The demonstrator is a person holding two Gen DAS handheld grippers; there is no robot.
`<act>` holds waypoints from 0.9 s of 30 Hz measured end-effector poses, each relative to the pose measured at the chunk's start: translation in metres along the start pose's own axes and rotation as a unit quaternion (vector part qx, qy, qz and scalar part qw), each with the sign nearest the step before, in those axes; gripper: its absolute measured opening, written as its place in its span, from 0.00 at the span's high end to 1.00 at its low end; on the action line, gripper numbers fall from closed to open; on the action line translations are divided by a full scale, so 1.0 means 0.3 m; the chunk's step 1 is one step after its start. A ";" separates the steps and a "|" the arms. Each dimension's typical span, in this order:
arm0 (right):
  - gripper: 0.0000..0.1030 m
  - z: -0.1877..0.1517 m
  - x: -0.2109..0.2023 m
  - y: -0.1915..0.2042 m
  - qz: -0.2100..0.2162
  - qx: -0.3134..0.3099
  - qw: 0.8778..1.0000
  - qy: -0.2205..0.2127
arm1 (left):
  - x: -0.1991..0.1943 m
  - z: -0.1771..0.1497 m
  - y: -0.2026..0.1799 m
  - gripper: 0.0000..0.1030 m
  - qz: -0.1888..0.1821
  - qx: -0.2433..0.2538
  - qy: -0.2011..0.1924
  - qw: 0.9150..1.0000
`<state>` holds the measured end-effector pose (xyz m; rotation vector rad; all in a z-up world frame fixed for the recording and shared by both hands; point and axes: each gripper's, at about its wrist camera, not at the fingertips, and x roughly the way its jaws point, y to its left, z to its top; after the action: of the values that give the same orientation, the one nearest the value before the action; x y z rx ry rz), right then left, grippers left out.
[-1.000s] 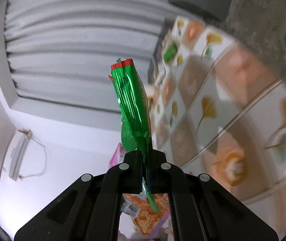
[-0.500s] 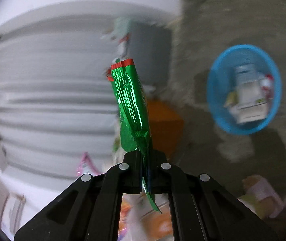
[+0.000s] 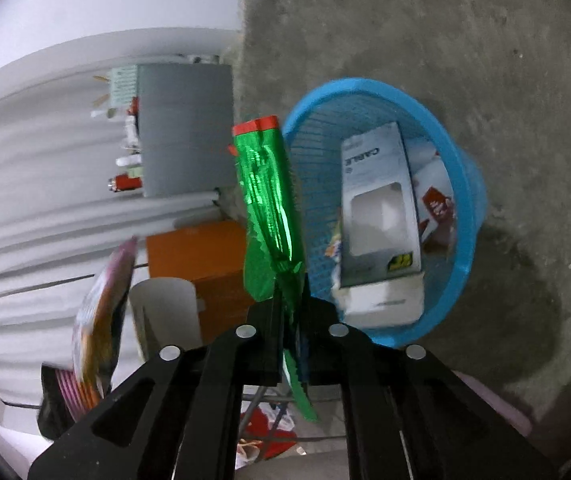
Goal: Collect trash
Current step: 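Carry the Gouyer bag and green bag over the blue wastebasket, then open both tools to drop the two bags into the wastebasket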
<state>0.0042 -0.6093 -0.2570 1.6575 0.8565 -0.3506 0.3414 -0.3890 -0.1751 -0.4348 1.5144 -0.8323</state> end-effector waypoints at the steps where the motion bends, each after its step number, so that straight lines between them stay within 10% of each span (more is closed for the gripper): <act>1: 0.79 0.010 0.014 -0.016 -0.005 0.005 1.000 0.003 | 0.057 0.028 0.027 0.88 0.005 -0.024 0.005 1.000; 4: 0.54 0.041 0.024 -0.079 -0.030 0.024 0.999 0.006 | 0.213 0.088 0.133 0.75 0.025 -0.095 0.031 0.995; 10: 0.45 0.024 -0.074 -0.127 -0.030 0.031 0.999 -0.019 | 0.314 0.065 0.224 0.68 0.043 -0.162 0.068 0.983; 23: 0.45 -0.202 -0.281 0.075 -0.104 -0.138 0.981 -0.084 | -0.157 -0.095 -0.044 0.58 0.018 0.011 0.006 1.000; 27: 0.44 -0.352 -0.342 0.222 -0.115 -0.228 0.960 -0.112 | -0.412 -0.227 -0.138 0.51 0.050 0.123 -0.082 0.988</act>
<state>-0.0425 -0.5493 -0.1142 1.0718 0.8810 -0.4528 0.2838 -0.3125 -0.0634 -0.2354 1.2537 -0.8700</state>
